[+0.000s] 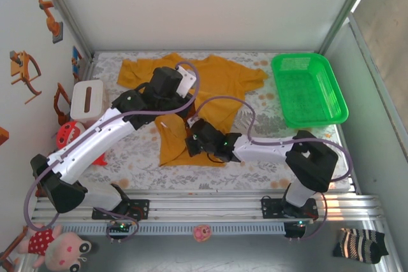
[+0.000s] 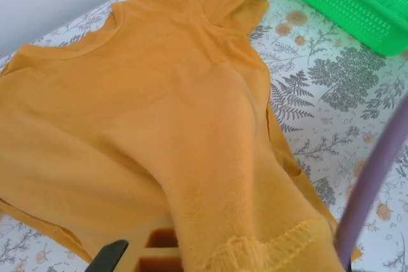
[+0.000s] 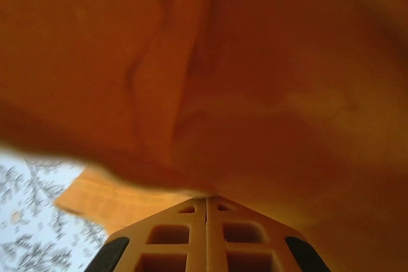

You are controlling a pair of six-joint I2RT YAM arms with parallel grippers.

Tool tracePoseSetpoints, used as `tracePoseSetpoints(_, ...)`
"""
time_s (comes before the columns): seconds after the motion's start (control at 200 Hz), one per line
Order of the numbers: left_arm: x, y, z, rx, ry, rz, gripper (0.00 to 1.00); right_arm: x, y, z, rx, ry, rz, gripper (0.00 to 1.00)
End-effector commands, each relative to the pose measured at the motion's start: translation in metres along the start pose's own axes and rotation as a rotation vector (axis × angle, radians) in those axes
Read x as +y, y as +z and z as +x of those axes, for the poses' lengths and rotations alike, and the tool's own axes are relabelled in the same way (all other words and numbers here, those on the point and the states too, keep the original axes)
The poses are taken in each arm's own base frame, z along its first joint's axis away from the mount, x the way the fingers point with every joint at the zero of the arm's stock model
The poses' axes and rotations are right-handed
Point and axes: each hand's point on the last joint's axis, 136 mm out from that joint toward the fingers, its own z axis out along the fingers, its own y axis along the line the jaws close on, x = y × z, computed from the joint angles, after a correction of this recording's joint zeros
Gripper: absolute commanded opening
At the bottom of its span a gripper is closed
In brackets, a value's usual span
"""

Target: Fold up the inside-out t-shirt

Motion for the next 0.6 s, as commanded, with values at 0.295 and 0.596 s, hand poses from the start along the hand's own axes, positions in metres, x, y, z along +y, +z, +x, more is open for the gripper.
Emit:
tracePoseSetpoints(0.295, -0.006, -0.040, -0.027, -0.101, -0.025, 0.077, 0.00, -0.037, 0.011, 0.000, 0.011, 0.082, 0.100, 0.00)
tracePoseSetpoints(0.596, -0.021, -0.039, -0.051, -0.125, -0.071, 0.153, 0.00, -0.017, 0.003, -0.013, -0.054, 0.060, 0.158, 0.00)
